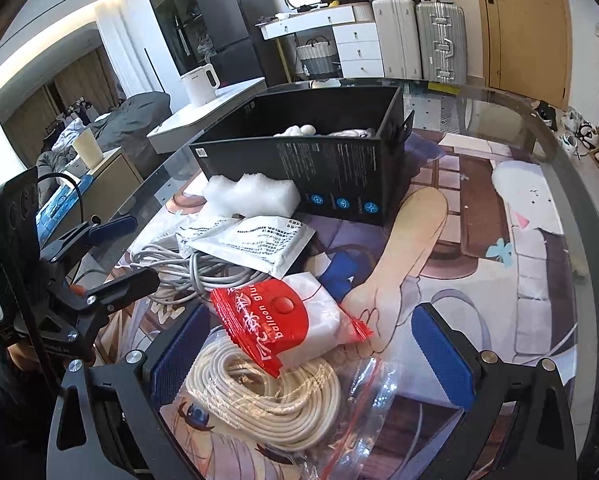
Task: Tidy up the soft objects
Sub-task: 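Move both tools back toward the white cable and red bag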
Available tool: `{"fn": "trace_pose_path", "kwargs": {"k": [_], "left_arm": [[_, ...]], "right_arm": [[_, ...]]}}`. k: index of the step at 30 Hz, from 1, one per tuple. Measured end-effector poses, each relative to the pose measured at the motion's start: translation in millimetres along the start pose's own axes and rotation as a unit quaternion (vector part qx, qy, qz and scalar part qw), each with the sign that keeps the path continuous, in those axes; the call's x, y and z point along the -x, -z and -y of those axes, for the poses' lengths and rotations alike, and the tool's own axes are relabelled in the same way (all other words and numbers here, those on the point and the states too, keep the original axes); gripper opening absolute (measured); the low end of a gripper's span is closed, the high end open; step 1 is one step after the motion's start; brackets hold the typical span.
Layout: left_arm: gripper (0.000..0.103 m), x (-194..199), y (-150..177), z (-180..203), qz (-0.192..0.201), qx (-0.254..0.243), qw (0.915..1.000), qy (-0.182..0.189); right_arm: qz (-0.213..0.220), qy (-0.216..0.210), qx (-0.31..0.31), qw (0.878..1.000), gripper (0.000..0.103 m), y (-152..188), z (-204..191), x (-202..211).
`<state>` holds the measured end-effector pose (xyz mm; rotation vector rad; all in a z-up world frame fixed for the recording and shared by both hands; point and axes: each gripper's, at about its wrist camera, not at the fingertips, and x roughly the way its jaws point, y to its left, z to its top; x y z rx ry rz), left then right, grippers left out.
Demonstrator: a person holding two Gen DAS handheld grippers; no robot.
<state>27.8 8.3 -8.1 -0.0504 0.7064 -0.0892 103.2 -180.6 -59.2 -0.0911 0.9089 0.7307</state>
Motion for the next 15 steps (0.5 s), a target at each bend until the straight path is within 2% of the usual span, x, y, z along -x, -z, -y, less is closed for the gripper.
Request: {"fn": "trace_pose_path", "kwargs": {"k": [9,15], "left_arm": [[0.103,2.3,2.1,1.7,-0.002,0.002,1.0000,0.006],[0.103,3.0,4.1,4.8,-0.003,-0.001,0.9999,0.010]], "right_arm": [[-0.007,-0.010,-0.012,1.000,0.099,-0.1,-4.1,-10.6],[-0.013,-0.012,-0.009,1.000,0.087,1.2,-6.8,-14.0]]}}
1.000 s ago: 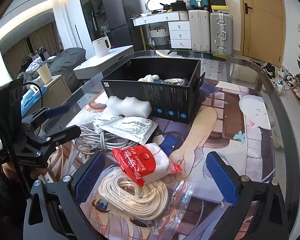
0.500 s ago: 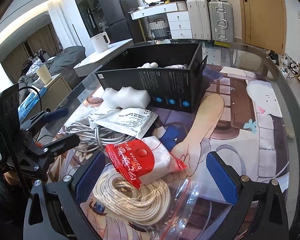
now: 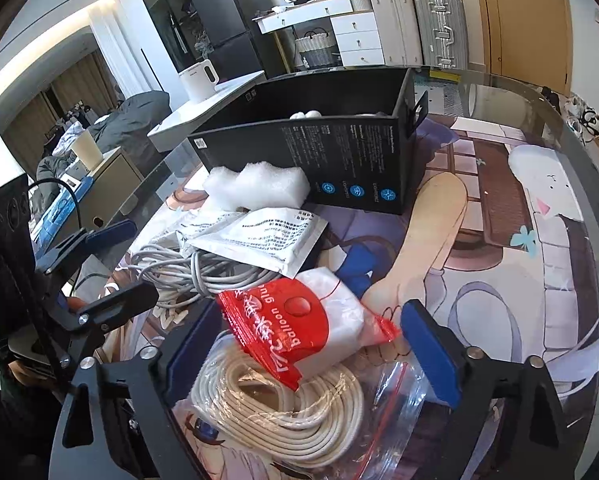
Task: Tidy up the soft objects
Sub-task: 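Move both tools back toward the white cable and red bag, then grasp the coiled white cable with the left tool while the right tool grasps the red bag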
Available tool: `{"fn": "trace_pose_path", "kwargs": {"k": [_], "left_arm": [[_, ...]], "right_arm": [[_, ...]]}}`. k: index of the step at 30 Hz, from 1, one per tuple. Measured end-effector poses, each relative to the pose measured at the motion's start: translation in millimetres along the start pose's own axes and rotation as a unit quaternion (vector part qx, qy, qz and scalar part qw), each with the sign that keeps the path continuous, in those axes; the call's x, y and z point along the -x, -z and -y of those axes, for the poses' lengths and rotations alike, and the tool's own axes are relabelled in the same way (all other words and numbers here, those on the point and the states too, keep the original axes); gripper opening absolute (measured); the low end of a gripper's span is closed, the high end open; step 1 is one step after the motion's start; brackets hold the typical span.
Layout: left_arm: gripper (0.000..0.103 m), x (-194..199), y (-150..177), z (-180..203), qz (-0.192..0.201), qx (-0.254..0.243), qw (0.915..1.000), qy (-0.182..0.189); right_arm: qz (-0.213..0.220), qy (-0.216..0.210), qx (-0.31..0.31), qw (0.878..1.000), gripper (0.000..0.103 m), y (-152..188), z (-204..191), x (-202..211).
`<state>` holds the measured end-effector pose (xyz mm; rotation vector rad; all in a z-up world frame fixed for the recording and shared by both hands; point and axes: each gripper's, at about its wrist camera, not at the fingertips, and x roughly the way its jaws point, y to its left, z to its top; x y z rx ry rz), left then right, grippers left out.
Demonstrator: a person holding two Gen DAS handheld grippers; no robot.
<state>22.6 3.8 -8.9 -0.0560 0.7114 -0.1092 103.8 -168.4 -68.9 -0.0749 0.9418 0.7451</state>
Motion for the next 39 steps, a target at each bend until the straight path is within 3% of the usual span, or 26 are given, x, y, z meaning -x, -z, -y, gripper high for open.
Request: {"fn": "trace_pose_path", "kwargs": {"k": [6,15,23,25,30,34,39], "left_arm": [[0.103,-0.4,0.2,0.9,-0.004,-0.002,0.9999,0.013],[0.099,-0.6,1.1,2.4,-0.001,-0.006,0.9997,0.026],[0.082,1.4,1.8,5.1,0.002,-0.014,0.9993,0.034],[0.069,3.0,1.6,6.2,0.003,-0.016,0.9991,0.040],[0.052,-0.3,3.7,8.5,-0.012,-0.018,0.9980,0.059],[0.050,-3.6,4.6,10.5,-0.022,-0.015,0.9961,0.084],[0.050,-15.2,4.7,16.9,-0.039,-0.022,0.9958,0.079]], "right_arm": [[0.003,-0.005,-0.001,1.000,0.085,1.5,0.3,0.5],[0.016,-0.005,0.009,1.000,0.064,3.0,1.3,5.1],[0.033,-0.007,0.010,0.999,0.062,3.2,4.7,17.5],[0.038,-0.008,0.008,0.999,0.062,3.3,7.3,21.2],[0.046,-0.007,0.000,0.999,0.061,4.0,12.1,28.0],[0.051,-0.007,-0.001,0.999,0.062,4.1,13.6,32.2],[0.053,-0.006,-0.002,0.999,0.061,5.1,14.6,33.9]]}}
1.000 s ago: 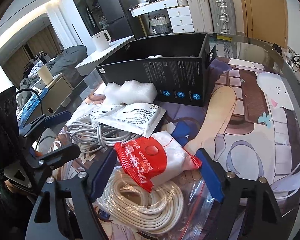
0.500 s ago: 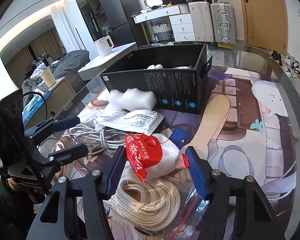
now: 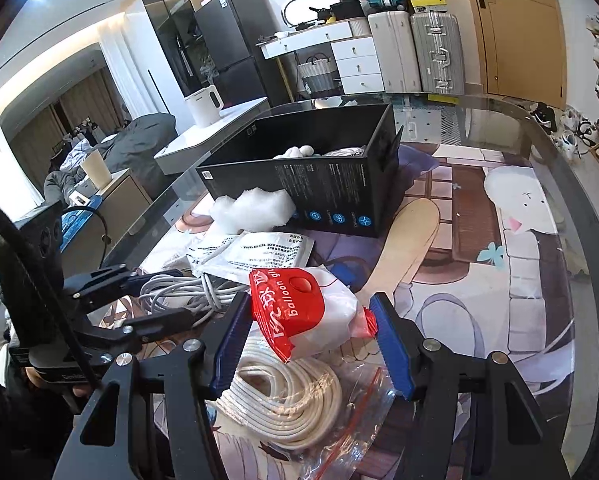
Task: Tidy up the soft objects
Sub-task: 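Grasp the coiled white cable with the left tool while the right tool grasps the red bag, then lift the white cable and red bag with both tools over the black box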
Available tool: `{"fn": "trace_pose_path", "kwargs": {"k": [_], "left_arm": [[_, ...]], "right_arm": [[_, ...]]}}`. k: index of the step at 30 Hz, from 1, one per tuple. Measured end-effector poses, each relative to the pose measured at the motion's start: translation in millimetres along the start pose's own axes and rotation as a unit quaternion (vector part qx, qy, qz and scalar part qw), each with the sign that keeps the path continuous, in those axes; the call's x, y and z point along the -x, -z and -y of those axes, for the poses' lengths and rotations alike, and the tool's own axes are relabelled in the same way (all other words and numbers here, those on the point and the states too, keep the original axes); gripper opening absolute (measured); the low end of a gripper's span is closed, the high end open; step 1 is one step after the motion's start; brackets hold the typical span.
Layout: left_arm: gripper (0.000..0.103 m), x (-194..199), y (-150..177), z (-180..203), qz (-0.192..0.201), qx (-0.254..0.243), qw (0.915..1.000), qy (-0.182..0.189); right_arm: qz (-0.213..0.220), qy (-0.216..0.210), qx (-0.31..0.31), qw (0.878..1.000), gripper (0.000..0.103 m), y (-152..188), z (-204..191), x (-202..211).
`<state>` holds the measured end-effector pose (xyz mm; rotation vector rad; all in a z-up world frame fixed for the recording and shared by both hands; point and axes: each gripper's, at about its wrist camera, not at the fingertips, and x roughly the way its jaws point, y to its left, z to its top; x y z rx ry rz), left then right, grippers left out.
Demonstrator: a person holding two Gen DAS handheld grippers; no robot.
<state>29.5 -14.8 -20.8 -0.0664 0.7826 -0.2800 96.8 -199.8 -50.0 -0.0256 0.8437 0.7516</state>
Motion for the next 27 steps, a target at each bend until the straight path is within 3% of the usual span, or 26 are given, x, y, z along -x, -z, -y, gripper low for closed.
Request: {"fn": "trace_pose_path", "kwargs": {"k": [5,7,10,27], "left_arm": [[0.050,-9.9,-3.4,5.8,-0.011,-0.007,0.9999,-0.005],[0.031,-12.1,-3.5,8.0,-0.015,-0.012,0.9998,-0.002],[0.023,-11.4,-1.8,11.1,-0.012,-0.021,0.9997,0.003],[0.021,30.2,-0.1,17.6,0.017,-0.034,0.9986,0.037]], "right_arm": [[-0.001,0.000,0.000,1.000,0.061,1.0,1.0,0.2],[-0.002,0.000,-0.001,1.000,0.061,0.4,1.4,-0.3],[0.000,-0.001,-0.002,1.000,0.061,0.3,1.5,0.7],[0.029,-0.003,-0.007,1.000,0.061,-3.8,3.4,17.5]]}}
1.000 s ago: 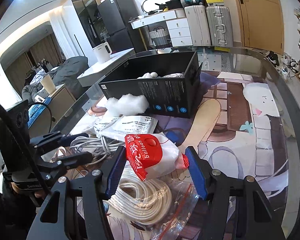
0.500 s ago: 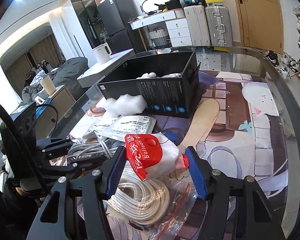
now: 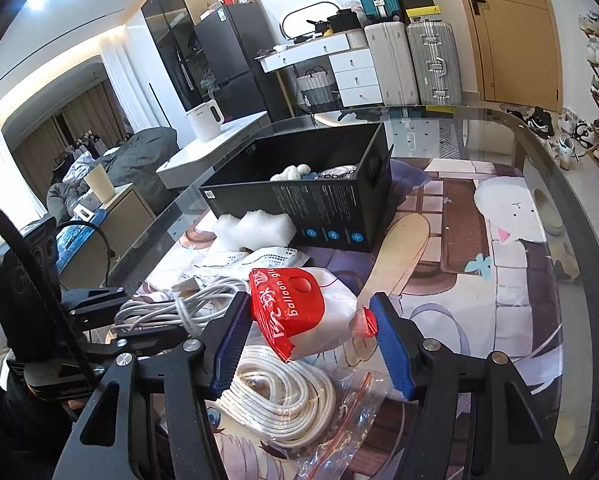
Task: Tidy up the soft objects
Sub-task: 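Lift the white cable and red bag with both tools over the black box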
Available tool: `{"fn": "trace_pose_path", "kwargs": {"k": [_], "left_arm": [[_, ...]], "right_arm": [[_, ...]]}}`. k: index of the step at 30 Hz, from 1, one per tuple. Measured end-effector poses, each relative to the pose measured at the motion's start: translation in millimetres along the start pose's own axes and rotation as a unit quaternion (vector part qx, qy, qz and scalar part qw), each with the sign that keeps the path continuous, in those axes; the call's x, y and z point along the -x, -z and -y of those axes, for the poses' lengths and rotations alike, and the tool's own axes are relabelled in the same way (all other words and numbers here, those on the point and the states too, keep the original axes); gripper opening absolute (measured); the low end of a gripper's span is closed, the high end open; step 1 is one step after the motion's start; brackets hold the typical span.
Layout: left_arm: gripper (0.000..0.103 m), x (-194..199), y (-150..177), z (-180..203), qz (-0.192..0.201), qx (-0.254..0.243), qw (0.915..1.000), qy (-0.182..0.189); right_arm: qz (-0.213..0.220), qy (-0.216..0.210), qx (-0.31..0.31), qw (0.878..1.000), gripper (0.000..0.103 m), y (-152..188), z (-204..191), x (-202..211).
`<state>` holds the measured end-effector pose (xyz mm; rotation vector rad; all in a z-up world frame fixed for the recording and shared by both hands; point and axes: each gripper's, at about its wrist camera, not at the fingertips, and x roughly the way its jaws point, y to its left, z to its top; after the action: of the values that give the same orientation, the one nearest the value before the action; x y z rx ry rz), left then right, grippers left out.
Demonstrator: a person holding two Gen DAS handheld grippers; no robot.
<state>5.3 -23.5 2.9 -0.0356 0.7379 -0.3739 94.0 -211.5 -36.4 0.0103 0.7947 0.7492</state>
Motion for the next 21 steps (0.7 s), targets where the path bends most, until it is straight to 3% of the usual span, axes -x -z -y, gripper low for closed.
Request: {"fn": "trace_pose_path", "kwargs": {"k": [21], "left_arm": [[0.021,43.5,-23.5,-24.5,0.063,0.033,0.9969,-0.033]], "right_arm": [[0.045,0.008,0.024,0.999,0.061,-14.6,-23.7,15.3]]}}
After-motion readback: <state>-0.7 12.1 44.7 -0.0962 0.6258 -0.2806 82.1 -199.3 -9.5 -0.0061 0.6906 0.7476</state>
